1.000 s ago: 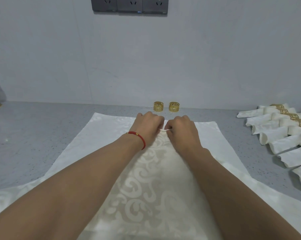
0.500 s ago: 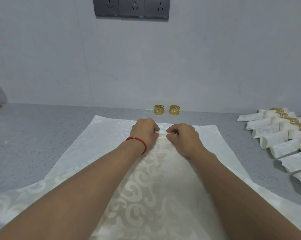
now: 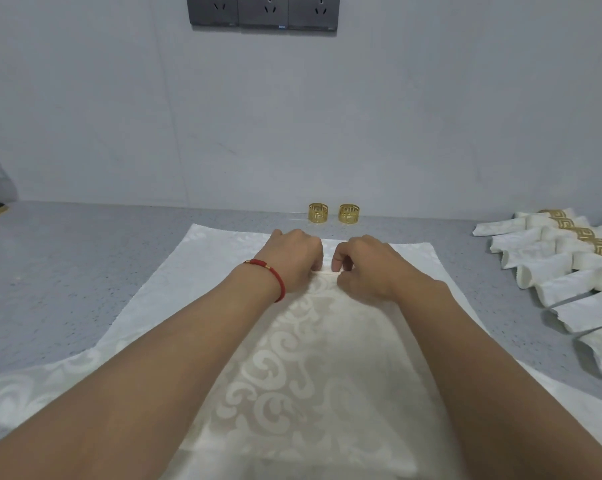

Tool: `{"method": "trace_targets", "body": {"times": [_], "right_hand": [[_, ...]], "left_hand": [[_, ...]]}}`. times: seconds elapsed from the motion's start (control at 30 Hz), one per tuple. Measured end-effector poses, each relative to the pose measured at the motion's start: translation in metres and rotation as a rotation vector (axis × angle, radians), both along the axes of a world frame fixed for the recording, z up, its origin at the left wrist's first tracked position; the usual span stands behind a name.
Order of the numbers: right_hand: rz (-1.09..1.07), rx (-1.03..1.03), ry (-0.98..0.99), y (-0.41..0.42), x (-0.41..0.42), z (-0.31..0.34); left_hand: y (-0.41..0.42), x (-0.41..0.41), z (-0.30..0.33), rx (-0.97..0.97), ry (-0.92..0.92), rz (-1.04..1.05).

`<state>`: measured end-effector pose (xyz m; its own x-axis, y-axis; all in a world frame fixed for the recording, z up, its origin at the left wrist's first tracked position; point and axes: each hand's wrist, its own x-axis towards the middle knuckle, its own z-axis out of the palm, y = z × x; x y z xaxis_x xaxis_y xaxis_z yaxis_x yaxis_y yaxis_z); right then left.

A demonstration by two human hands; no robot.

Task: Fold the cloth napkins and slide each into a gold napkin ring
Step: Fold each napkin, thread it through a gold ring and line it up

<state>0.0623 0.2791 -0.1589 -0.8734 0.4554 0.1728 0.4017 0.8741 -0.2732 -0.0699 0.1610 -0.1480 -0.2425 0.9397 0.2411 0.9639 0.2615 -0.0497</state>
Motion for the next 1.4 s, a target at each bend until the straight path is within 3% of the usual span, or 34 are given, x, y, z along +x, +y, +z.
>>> {"method": "trace_targets", "body": {"times": [0.17, 0.23, 0.57, 0.63, 0.7, 0.77, 0.87, 0.93, 1.2, 1.33, 1.4], "right_hand": [[-0.072, -0.176, 0.173, 0.004, 0.002, -0.013], [-0.059, -0.157, 0.158, 0.007, 0.002, -0.016], [-0.027, -0.053, 0.012, 0.002, 0.002, 0.002], [-0.023, -0.032, -0.081, 0.000, 0.002, 0.011], [-0.032, -0.064, -0.139, -0.002, 0.003, 0.018], [-0.043, -0.104, -0.105, -0.002, 0.004, 0.019], [-0.050, -0.099, -0.050, 0.001, 0.004, 0.014], [-0.073, -0.110, -0.051, -0.001, 0.006, 0.013], [-0.061, 0.030, -0.017, -0.017, 0.019, 0.007], [0.013, 0.408, -0.011, -0.028, 0.031, -0.003], [0.036, 0.487, -0.027, -0.031, 0.039, -0.009]], "left_hand": [[-0.002, -0.003, -0.021, 0.338, -0.479, 0.139], [-0.002, -0.004, -0.025, 0.341, -0.520, 0.130], [-0.009, 0.009, -0.021, 0.123, 0.247, -0.013], [-0.011, 0.013, -0.016, 0.087, 0.315, -0.031], [-0.013, 0.015, -0.011, 0.037, 0.270, -0.042], [-0.017, 0.013, -0.010, 0.046, 0.069, -0.009], [-0.022, 0.005, -0.017, 0.226, -0.320, 0.059], [-0.022, 0.001, -0.022, 0.300, -0.412, 0.071], [-0.029, -0.002, -0.023, 0.124, -0.098, 0.020], [-0.039, 0.006, -0.015, 0.101, 0.070, -0.077], [-0.043, 0.008, -0.015, 0.047, 0.075, -0.070]]}}
